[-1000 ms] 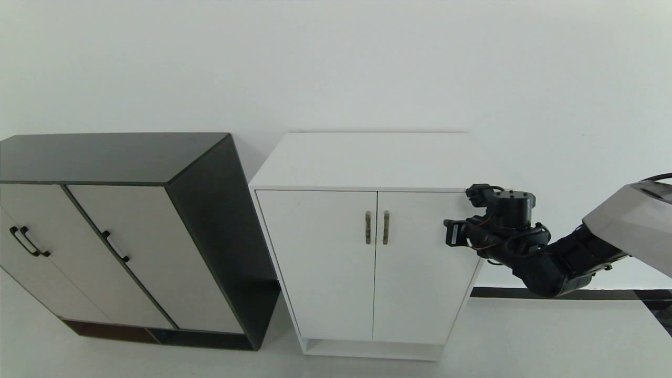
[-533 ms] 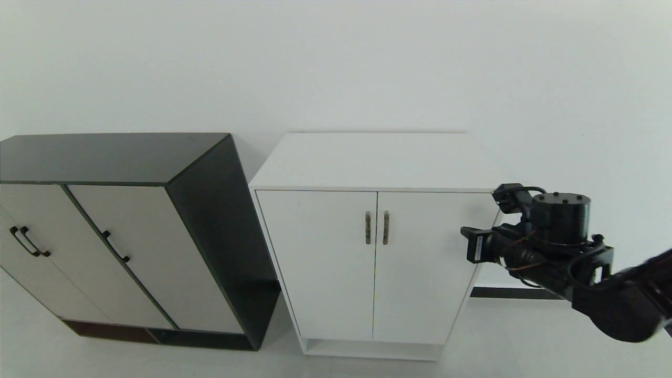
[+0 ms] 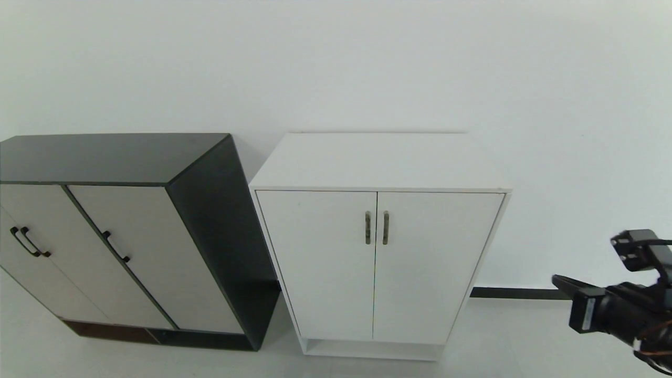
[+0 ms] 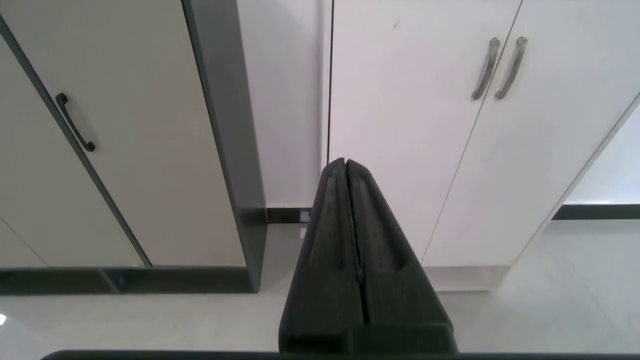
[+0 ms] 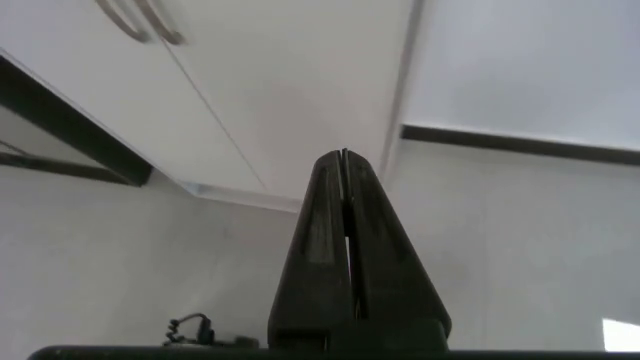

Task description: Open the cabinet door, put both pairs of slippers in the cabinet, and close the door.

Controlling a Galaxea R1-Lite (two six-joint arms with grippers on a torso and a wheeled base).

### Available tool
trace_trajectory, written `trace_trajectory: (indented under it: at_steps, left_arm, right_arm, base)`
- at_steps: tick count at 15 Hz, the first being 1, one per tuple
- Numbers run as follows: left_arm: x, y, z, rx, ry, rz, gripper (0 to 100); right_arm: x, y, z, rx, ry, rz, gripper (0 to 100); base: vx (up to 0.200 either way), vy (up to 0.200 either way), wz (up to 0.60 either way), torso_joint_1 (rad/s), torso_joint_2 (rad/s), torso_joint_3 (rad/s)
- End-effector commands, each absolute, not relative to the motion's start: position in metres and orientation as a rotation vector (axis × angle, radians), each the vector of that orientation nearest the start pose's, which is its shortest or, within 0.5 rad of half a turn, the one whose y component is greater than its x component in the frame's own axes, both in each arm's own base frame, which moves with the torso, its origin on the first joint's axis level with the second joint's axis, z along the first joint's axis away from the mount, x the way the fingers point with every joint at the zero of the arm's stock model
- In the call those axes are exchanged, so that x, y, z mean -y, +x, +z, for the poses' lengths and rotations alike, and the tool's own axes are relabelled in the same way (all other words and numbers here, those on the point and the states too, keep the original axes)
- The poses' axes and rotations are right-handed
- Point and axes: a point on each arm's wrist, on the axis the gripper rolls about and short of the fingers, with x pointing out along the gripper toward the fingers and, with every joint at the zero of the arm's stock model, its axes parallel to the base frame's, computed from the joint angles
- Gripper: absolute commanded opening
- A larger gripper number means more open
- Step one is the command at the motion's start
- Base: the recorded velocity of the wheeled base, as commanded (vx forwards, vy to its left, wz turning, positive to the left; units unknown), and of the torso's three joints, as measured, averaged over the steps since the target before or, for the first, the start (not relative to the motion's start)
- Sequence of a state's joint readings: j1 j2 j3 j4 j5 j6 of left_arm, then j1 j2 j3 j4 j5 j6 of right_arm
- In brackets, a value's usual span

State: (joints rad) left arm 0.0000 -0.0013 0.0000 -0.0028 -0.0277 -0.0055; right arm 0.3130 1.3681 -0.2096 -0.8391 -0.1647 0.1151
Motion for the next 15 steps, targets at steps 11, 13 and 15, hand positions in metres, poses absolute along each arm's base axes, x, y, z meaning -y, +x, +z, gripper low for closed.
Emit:
trace_trajectory:
  at_steps: [11, 13, 15]
  left_arm:
    - [0.001, -0.023, 0.076, 0.003, -0.006, -0.029, 0]
    - [0.001, -0.023, 0.076, 0.003, -0.006, -0.028, 0]
    - [0.001, -0.023, 0.076, 0.003, -0.006, -0.029, 0]
  right_arm:
    - [0.005, -0.005, 0.099, -0.302, 0.022, 0.065, 0]
    - [0.004, -0.006, 0.097, -0.296, 0.030, 0.108, 0]
    - [0.004, -0.008, 0.088, -0.260, -0.003, 0.143, 0]
  base:
    - [0.000, 0.000, 0.00, 0.000, 0.00, 0.000]
    - [0.000, 0.000, 0.00, 0.000, 0.00, 0.000]
    - [0.000, 0.000, 0.00, 0.000, 0.00, 0.000]
